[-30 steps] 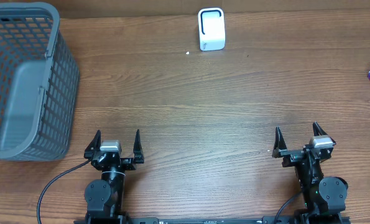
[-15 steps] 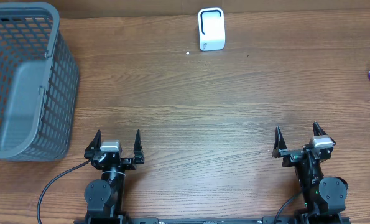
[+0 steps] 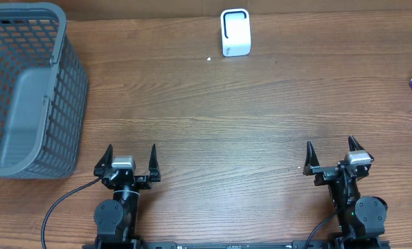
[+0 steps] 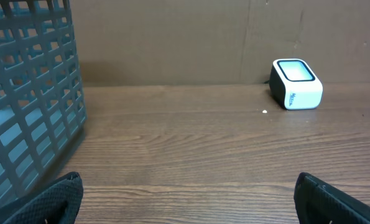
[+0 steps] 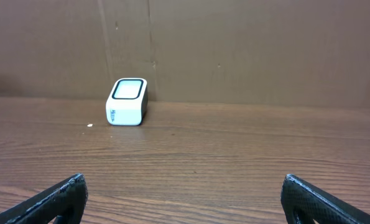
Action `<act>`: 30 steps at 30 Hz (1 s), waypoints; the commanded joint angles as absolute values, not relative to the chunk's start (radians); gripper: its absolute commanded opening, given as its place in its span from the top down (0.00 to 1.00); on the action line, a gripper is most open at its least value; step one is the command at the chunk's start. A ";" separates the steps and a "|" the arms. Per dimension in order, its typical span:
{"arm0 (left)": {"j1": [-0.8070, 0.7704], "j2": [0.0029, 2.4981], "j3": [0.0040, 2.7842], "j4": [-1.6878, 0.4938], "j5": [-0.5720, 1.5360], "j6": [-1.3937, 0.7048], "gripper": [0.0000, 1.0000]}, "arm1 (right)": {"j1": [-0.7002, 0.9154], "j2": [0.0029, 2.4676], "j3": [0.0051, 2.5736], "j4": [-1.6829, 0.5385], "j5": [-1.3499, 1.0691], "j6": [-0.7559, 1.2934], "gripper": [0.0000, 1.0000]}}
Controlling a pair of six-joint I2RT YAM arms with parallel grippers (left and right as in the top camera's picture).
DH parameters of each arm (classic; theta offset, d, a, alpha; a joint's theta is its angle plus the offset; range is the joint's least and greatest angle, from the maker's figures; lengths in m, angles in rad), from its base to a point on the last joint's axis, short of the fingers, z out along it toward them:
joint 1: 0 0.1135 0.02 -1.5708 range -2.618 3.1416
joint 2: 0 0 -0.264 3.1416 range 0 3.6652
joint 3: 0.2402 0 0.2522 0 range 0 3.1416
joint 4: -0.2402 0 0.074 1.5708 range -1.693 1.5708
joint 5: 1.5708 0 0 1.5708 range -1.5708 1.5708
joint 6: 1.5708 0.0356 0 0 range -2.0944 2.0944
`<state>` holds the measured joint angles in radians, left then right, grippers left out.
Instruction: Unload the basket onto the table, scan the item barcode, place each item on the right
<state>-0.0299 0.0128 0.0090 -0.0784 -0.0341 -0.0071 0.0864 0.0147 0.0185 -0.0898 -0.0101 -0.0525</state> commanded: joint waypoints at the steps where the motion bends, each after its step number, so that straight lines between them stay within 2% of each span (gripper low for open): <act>1: -0.020 0.004 0.005 -0.076 -0.025 0.004 0.00 | 0.084 0.003 0.008 -0.083 -0.001 -0.056 0.00; 17: -0.020 0.004 0.005 -0.076 -0.025 0.004 0.00 | 0.084 0.003 0.008 -0.084 -0.009 -0.047 0.00; 21: -0.020 0.004 0.005 -0.076 -0.025 0.004 0.00 | 0.083 0.003 0.008 -0.084 -0.008 0.056 0.00; 30: -0.020 0.004 0.005 -0.076 -0.025 0.004 0.00 | 0.083 0.003 0.008 -0.084 -0.003 0.059 0.00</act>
<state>-0.0299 0.0128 0.0090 -0.0784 -0.0341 -0.0071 0.0864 0.0147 0.0185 -0.0895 -0.0109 0.0425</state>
